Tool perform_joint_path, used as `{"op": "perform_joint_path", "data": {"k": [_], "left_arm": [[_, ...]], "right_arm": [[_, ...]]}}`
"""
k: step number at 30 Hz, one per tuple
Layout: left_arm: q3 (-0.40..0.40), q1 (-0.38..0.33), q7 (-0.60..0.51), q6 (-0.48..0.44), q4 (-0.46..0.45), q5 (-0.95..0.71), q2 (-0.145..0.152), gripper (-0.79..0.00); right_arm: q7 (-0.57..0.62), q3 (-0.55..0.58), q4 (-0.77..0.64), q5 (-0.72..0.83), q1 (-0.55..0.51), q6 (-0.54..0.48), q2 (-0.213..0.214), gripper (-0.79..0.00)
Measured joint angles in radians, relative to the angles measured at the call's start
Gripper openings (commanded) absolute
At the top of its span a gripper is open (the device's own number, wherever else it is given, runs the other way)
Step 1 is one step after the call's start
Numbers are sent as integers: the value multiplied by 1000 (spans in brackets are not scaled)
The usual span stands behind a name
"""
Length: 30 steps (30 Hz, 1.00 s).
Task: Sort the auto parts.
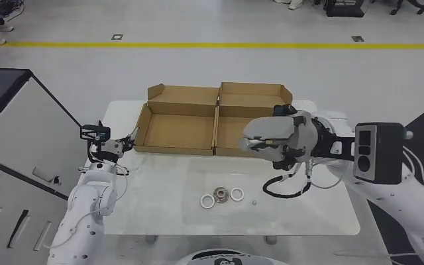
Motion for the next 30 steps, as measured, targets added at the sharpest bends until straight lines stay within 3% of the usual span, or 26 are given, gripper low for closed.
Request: {"op": "perform_joint_path", "data": {"k": [11,30], "left_arm": [[0,0,0,0,0,0,0,0],[0,0,0,0,0,0,0,0]], "right_arm": [[24,55,-17,21,-55,-10,-22,-785],[-196,79,11,-31,-102,-131,-92,-785]]}}
